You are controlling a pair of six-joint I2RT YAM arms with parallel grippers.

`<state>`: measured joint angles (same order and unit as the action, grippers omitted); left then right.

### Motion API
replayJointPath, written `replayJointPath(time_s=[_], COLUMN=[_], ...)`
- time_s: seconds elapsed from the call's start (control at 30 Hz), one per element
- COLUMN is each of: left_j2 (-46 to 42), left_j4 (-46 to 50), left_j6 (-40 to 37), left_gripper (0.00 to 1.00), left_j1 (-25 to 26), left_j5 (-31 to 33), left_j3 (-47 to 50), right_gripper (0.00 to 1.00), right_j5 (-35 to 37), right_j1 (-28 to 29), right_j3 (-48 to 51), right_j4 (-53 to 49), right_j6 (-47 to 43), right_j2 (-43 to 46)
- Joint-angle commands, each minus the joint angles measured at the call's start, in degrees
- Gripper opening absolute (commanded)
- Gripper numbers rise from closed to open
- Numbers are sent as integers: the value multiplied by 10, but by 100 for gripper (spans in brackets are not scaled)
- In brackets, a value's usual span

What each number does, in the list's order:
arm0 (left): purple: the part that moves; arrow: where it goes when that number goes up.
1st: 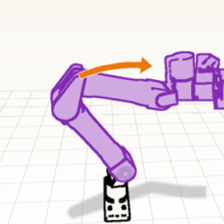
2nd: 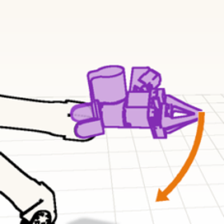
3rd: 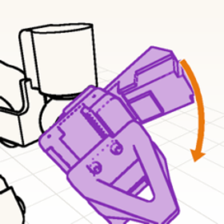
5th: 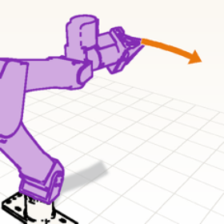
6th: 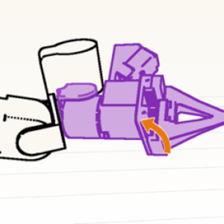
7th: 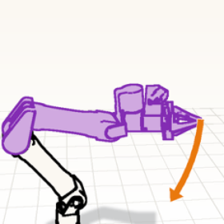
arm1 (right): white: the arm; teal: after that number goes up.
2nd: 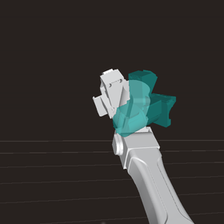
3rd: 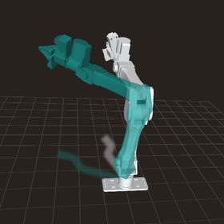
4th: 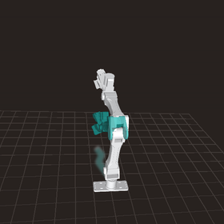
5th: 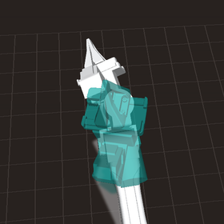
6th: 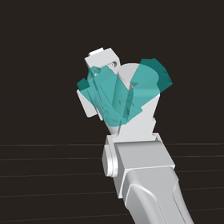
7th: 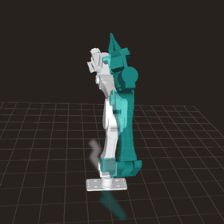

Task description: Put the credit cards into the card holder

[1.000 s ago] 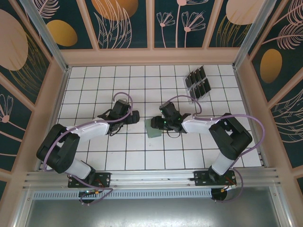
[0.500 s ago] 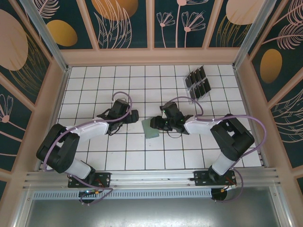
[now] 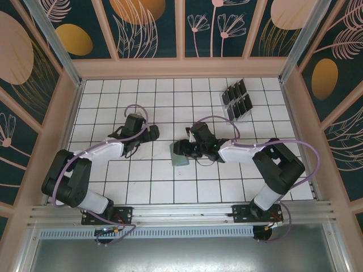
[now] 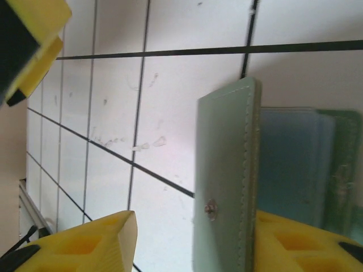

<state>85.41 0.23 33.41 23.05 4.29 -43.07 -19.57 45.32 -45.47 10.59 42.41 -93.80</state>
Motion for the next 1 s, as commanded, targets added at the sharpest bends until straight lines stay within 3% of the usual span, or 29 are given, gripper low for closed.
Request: replayJointPath(time_s=[0.0, 0.8, 0.97], left_j2=[-24, -50, -50], left_j4=[-4, 15, 18], left_j6=[13, 22, 22], left_gripper=[99, 99, 99], left_j1=[-26, -55, -55], left_j5=[-37, -77, -81], left_j3=[-24, -65, -59], right_gripper=[53, 64, 81], right_j5=[6, 35, 37], right_j1=[15, 83, 85], right_j3=[-25, -142, -154], right_j4=[13, -1, -20], right_j6=[9, 14, -3], right_j2=[1, -161, -143])
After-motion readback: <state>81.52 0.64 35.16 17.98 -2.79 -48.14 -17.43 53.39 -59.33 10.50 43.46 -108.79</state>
